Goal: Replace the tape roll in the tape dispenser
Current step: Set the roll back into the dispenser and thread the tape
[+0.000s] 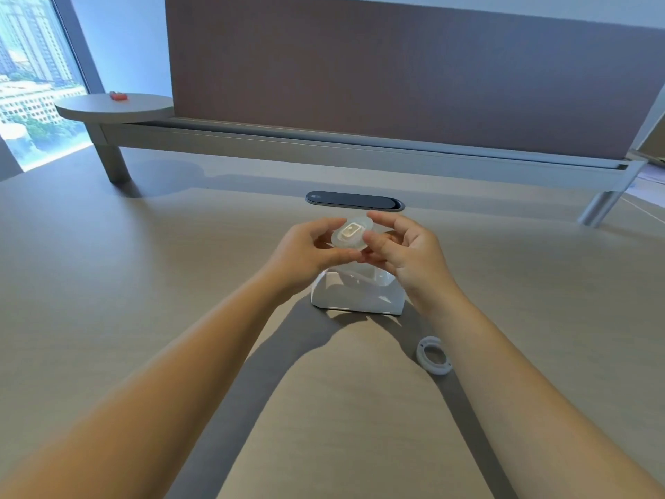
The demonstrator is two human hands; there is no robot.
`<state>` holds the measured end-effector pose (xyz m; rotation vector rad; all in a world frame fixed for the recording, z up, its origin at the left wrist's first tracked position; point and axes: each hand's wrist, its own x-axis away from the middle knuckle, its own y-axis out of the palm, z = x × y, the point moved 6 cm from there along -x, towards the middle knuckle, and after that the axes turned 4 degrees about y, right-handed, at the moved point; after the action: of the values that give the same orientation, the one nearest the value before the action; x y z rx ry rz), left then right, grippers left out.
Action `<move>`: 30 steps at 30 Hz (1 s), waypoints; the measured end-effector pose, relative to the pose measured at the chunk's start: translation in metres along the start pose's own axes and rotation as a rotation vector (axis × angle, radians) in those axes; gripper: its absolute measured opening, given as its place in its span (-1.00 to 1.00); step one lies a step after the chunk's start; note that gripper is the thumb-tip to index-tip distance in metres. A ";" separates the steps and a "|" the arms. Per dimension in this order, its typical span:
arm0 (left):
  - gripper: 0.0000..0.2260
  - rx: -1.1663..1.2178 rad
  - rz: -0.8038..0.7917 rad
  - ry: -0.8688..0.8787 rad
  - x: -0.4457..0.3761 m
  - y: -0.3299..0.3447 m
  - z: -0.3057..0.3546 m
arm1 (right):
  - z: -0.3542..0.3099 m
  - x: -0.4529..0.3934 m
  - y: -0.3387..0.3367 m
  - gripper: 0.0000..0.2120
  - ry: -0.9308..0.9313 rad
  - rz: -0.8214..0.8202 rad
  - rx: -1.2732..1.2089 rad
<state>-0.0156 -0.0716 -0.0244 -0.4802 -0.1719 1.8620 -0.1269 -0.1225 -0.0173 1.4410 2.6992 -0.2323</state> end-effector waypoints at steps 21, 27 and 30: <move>-0.84 -0.076 0.077 -0.022 -0.007 -0.016 -0.021 | 0.013 -0.011 -0.002 -0.86 -0.131 0.078 0.484; -0.83 -0.012 0.076 -0.072 -0.009 -0.011 -0.031 | 0.023 -0.014 0.002 -0.84 -0.108 0.053 0.559; -0.85 -0.002 0.076 -0.104 -0.008 -0.009 -0.038 | 0.027 -0.015 -0.001 -0.80 -0.101 0.056 0.586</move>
<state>0.0098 -0.0806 -0.0533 -0.3958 -0.2284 1.9625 -0.1196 -0.1399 -0.0417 1.5612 2.6165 -1.1337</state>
